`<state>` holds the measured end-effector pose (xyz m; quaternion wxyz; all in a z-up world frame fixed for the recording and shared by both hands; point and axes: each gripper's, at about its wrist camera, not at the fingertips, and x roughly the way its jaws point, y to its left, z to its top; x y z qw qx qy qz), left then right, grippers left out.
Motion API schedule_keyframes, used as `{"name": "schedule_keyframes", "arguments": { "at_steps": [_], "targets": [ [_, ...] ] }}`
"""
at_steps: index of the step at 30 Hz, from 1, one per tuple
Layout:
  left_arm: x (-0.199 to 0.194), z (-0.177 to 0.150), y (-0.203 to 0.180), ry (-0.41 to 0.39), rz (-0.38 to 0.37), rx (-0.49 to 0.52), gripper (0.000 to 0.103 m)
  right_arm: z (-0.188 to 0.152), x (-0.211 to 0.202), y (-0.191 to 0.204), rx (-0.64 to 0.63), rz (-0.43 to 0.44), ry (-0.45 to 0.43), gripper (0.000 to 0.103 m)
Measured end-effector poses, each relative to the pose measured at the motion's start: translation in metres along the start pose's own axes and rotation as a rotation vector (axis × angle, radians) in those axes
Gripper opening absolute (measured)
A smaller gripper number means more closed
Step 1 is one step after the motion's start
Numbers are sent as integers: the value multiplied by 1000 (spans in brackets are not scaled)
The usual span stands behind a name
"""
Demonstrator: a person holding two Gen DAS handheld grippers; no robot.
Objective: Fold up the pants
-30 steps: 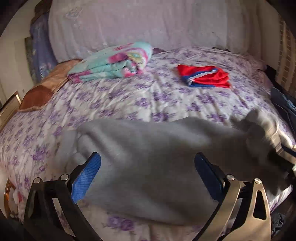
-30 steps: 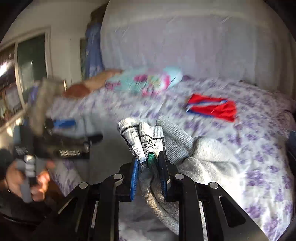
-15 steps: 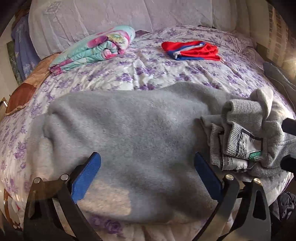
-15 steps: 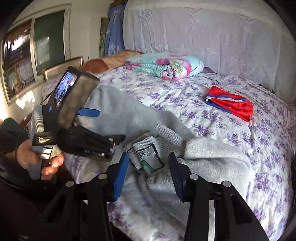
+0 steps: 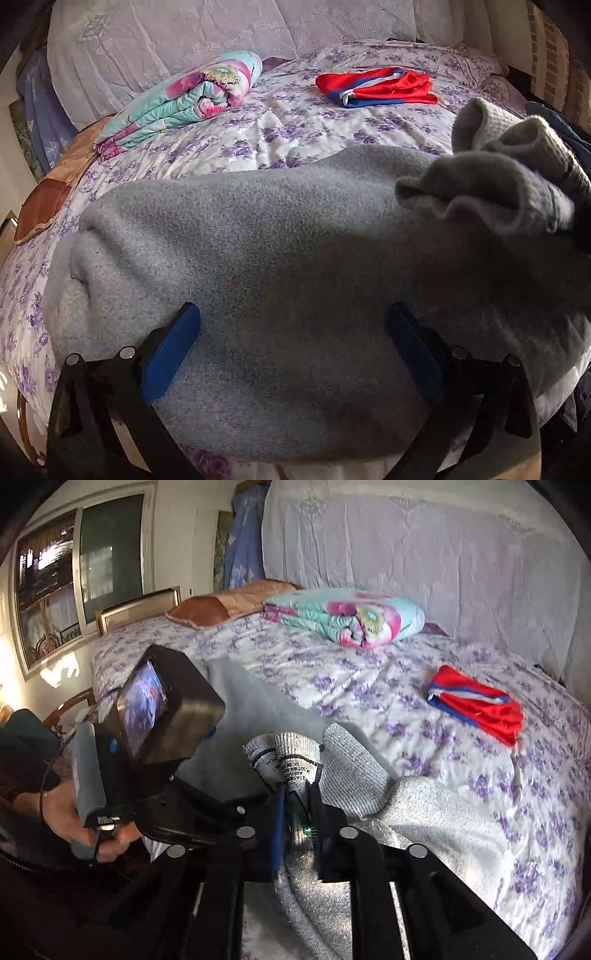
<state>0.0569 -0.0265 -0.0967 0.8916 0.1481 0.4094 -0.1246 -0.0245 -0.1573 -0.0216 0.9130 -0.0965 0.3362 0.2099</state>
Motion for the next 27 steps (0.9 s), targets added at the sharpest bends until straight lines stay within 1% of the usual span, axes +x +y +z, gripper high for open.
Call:
{"name": "schedule_keyframes", "arguments": {
  "at_steps": [1,2,3,4,5,6,7,8,9,10,12,14,15,16,17,18,19,20,21,22,23,27],
  "targets": [
    [0,0,0,0,0,1,99,-2,9,-3,-5,-7,29,54],
    [0,0,-1,1,1,2,99,-9,22,-6,-3,-21,76,56],
    [0,0,-1,3,2,4,99,-16,34,-10,15,-2,124,55],
    [0,0,-1,4,3,6,99,-22,41,-14,42,23,153,53],
    [-1,0,-1,5,1,4,99,-25,40,-17,60,33,132,49],
    [-3,0,0,7,-3,-1,99,-25,36,-19,77,50,119,27],
    [-5,0,2,9,-7,-6,99,-24,34,-23,100,94,122,15],
    [-8,-1,4,13,-16,-13,99,-23,33,-27,131,146,131,10],
    [-13,-1,6,11,-28,-16,99,-23,32,-30,143,157,129,10],
    [-19,-2,8,2,-32,-17,99,-24,31,-28,135,145,132,10],
    [-32,-2,10,-40,-17,-11,98,-24,33,-22,106,127,140,10],
    [-34,1,8,-56,-23,-1,98,-22,30,-11,52,93,122,13],
    [-31,2,6,-50,-32,1,98,-21,29,-8,41,82,112,22],
    [-27,2,3,-44,-49,3,98,-20,30,-7,41,89,110,26],
    [-23,1,-1,-40,-70,13,98,-18,32,-6,42,91,114,26],
    [-17,0,-5,-38,-59,25,98,-18,36,-6,41,80,130,24],
    [-6,-2,-10,-23,-28,43,99,-18,42,-6,43,75,152,24],
    [1,-3,-12,-20,-17,50,99,-19,46,-7,42,72,169,16],
    [3,-4,-12,-35,-17,49,99,-20,48,-7,40,64,173,10],
    [3,-4,-12,-39,-20,45,99,-19,48,-8,49,67,169,7],
    [3,-3,-12,-35,-24,41,99,-16,45,-10,66,73,161,6],
    [3,-2,-10,-30,-39,37,99,4,18,-10,76,113,53,6]
  ]
}}
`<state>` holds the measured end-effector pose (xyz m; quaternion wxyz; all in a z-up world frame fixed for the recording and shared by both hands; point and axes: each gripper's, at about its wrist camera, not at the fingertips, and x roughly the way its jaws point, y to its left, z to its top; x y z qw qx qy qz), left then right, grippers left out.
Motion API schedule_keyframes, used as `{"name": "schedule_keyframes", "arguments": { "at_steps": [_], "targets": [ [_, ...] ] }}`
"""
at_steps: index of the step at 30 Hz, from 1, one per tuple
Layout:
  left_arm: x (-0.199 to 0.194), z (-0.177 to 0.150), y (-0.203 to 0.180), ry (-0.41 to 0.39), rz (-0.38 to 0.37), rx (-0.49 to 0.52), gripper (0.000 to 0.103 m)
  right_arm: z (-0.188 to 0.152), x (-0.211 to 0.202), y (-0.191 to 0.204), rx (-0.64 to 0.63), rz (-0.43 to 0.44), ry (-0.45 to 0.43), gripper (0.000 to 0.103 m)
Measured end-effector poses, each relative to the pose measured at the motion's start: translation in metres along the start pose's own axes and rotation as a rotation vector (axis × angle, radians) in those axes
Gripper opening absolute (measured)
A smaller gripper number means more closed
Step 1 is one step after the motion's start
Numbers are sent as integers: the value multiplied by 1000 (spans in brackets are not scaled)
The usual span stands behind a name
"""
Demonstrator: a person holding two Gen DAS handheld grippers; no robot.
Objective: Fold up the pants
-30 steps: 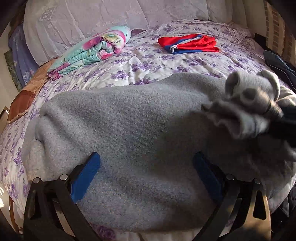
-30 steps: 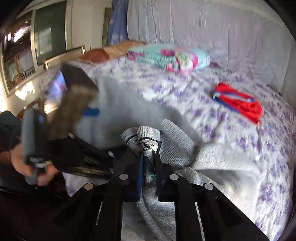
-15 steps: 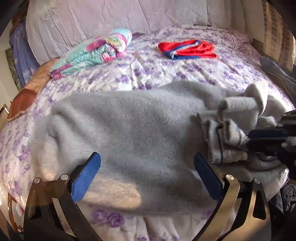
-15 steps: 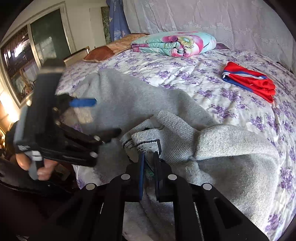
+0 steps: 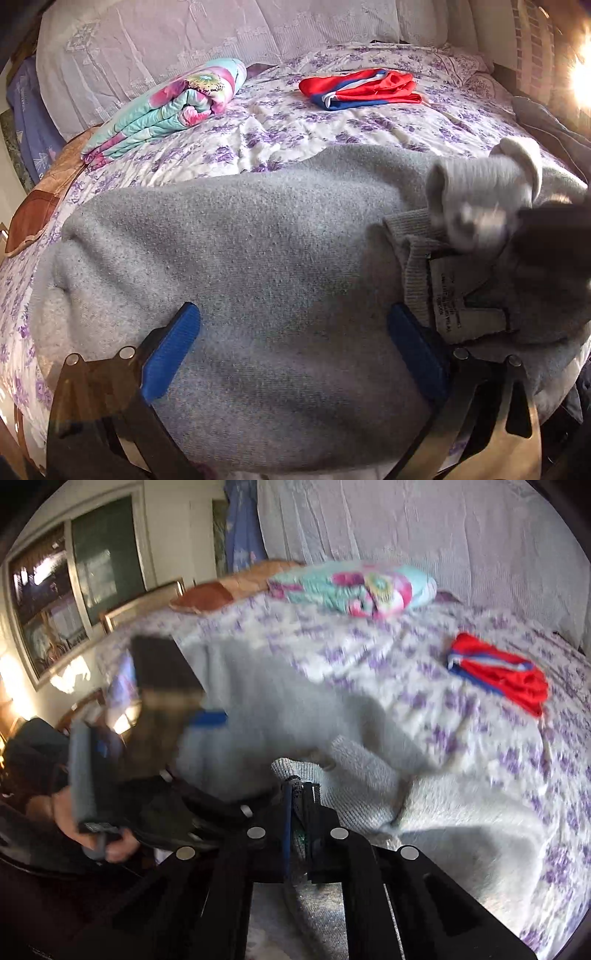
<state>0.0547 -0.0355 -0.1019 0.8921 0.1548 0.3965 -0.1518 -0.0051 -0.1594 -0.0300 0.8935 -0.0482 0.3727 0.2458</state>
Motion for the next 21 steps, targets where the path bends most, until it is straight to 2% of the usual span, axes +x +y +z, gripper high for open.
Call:
{"name": "schedule_keyframes", "arguments": {
  "at_steps": [3,6,7,8,10,11,12,14,15,17,19,21],
  "targets": [
    [-1,1,3,1,-8,-16,99,9,-2,0,5,37,-18,6],
    [-14,0,15,-2,1,-55,99,-9,41,-8,47,86,126,6],
    [-21,-1,20,-4,-5,-64,99,-17,51,-10,55,87,149,7],
    [-31,-3,27,-11,-4,-71,99,-23,52,-14,68,100,123,7],
    [-52,-9,44,-40,31,-89,99,-24,45,-17,98,124,96,14],
    [-60,-13,54,-45,42,-110,99,-23,40,-14,96,126,80,29],
    [-67,-17,66,-43,45,-143,99,-23,32,-8,83,121,54,50],
    [-75,-30,100,-10,47,-258,99,-27,11,11,21,67,-31,69],
    [-76,-36,113,12,35,-308,99,-29,0,21,-7,55,-78,72],
    [-69,-51,144,74,-37,-451,99,-35,-16,35,-23,66,-155,73],
    [-57,-60,160,105,-120,-570,99,-42,-27,43,-1,85,-222,75],
    [-43,-60,166,117,-186,-654,99,-47,-28,46,22,79,-250,76]
  ]
}}
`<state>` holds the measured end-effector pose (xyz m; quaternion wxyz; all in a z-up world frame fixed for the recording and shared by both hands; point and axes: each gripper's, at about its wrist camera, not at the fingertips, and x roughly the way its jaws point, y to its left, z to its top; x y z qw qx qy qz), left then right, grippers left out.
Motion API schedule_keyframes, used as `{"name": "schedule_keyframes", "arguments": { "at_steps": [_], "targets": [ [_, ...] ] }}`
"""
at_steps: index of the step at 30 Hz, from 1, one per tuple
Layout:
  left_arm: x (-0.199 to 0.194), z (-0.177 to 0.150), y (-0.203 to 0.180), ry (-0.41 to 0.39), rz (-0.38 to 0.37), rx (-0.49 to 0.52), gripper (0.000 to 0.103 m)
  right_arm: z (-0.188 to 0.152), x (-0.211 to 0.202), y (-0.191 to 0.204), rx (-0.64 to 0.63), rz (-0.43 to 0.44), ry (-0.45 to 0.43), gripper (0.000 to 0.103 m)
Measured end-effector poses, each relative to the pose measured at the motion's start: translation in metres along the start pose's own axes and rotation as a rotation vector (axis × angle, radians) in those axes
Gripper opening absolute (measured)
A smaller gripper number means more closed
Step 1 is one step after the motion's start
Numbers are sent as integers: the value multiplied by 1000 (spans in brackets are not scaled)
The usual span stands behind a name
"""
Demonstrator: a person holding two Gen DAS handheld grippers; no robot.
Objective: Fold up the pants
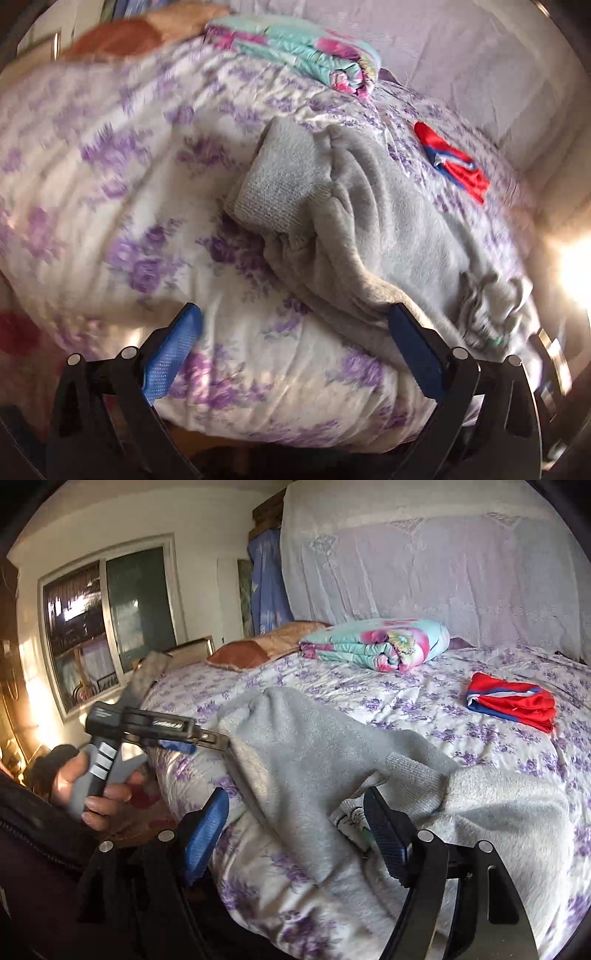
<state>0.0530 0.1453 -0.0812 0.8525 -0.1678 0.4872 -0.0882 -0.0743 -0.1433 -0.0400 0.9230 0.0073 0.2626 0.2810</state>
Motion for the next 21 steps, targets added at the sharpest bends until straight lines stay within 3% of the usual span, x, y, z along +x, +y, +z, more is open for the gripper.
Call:
{"name": "schedule_keyframes", "arguments": {
  "at_steps": [8,13,16,18,20,21],
  "targets": [
    [29,32,-12,11,-82,-115,99,-11,-3,-5,62,-35,50,76],
    [12,24,-1,12,-122,-171,99,-15,-9,-12,73,-58,23,76],
    [9,24,12,4,-136,-228,99,-4,-5,-11,65,-11,15,74],
    [11,25,19,15,-190,-290,98,10,9,-10,84,82,41,41],
    [9,27,14,5,-189,-276,98,17,27,-6,79,148,100,21],
    [12,29,10,14,-190,-265,98,16,39,-5,78,127,136,20]
  ]
}}
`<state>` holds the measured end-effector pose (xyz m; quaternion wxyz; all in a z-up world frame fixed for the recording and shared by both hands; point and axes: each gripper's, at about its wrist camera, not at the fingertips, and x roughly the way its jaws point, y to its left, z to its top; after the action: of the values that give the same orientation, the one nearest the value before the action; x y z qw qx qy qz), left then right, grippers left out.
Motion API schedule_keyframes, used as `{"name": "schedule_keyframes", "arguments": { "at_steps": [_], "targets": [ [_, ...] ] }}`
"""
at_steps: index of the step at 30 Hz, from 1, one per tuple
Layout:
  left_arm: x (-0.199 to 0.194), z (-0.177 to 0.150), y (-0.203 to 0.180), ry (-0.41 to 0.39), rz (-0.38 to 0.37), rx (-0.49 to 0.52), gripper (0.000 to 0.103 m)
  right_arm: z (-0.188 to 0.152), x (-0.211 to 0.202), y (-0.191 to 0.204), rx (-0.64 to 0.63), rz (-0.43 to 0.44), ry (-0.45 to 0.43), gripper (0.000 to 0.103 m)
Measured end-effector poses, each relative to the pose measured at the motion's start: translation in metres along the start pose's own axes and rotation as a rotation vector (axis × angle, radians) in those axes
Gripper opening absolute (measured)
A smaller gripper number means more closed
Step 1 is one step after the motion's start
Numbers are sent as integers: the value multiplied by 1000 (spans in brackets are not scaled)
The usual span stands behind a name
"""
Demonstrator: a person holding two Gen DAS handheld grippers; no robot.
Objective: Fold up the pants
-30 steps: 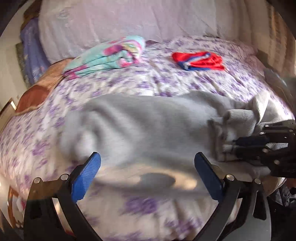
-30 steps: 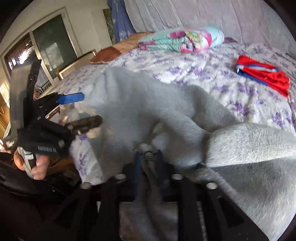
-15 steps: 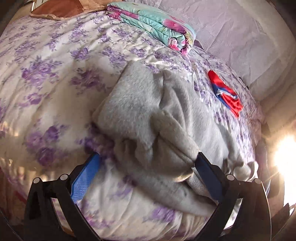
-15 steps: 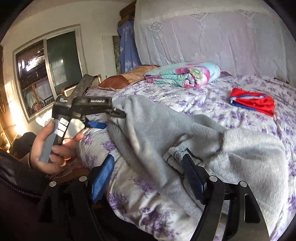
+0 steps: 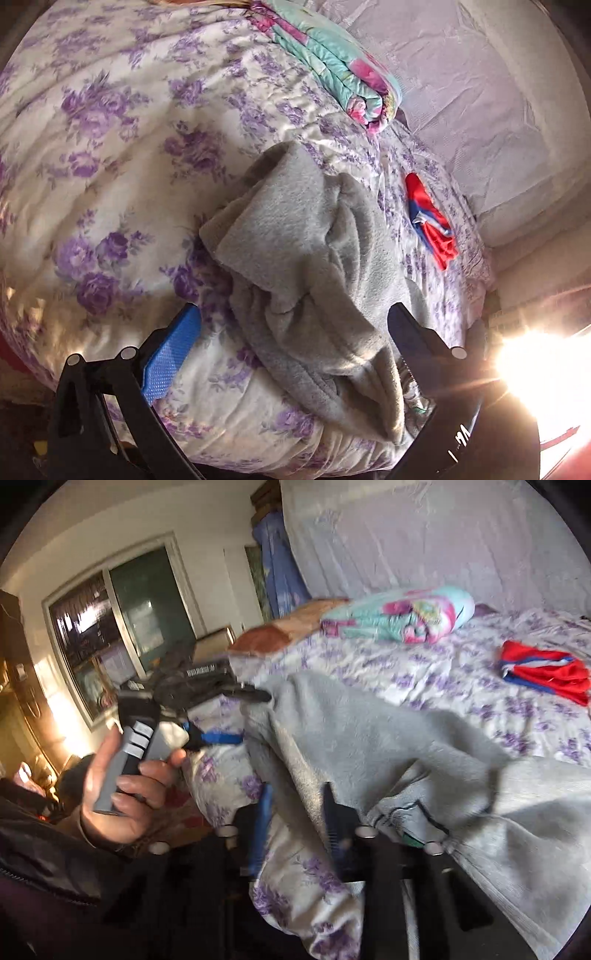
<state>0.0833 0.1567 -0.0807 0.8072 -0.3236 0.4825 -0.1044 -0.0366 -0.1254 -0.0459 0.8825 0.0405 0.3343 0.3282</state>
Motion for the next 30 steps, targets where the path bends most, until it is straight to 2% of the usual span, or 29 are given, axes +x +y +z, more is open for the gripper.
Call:
{"name": "schedule_keyframes", "arguments": {
  "at_steps": [2,4,6,8,9,10,11,14,15,18,20,23,25,27,29,30],
  "targets": [
    [5,3,-1,7,-13,-14,98,-7,28,-8,38,-58,108,20],
    [14,10,-2,-8,28,-11,98,-20,52,-19,99,-41,200,21],
    [27,12,-3,14,28,-13,98,-24,48,-19,101,-35,164,21],
    [32,9,-14,-5,58,18,97,-23,43,-18,97,-35,157,21],
    [31,6,-20,-21,64,36,85,-24,41,-19,99,-33,154,21],
    [28,4,-27,-47,96,62,62,-24,38,-18,101,-35,146,21],
    [26,2,-32,-67,113,85,48,-23,32,-18,101,-44,123,21],
    [15,-2,-48,-115,151,164,41,-24,1,-18,92,-84,19,21],
    [11,-6,-62,-136,175,220,39,-24,-12,-21,103,-100,-17,21],
    [-8,-26,-112,-203,182,402,35,-24,-62,-44,185,-147,-144,21],
    [-20,-51,-159,-237,164,563,34,-24,-98,-63,229,-213,-224,22],
    [-25,-102,-228,-236,100,802,34,-31,-150,-94,314,-294,-321,23],
    [-9,-147,-263,-171,55,957,34,-42,-178,-118,392,-348,-361,37],
    [21,-190,-280,-72,43,1092,34,-59,-194,-140,472,-350,-354,59],
    [69,-231,-283,82,63,1204,34,-80,-203,-151,526,-354,-345,70],
    [89,-246,-280,115,90,1247,34,-89,-202,-155,553,-347,-335,72]
  ]
}}
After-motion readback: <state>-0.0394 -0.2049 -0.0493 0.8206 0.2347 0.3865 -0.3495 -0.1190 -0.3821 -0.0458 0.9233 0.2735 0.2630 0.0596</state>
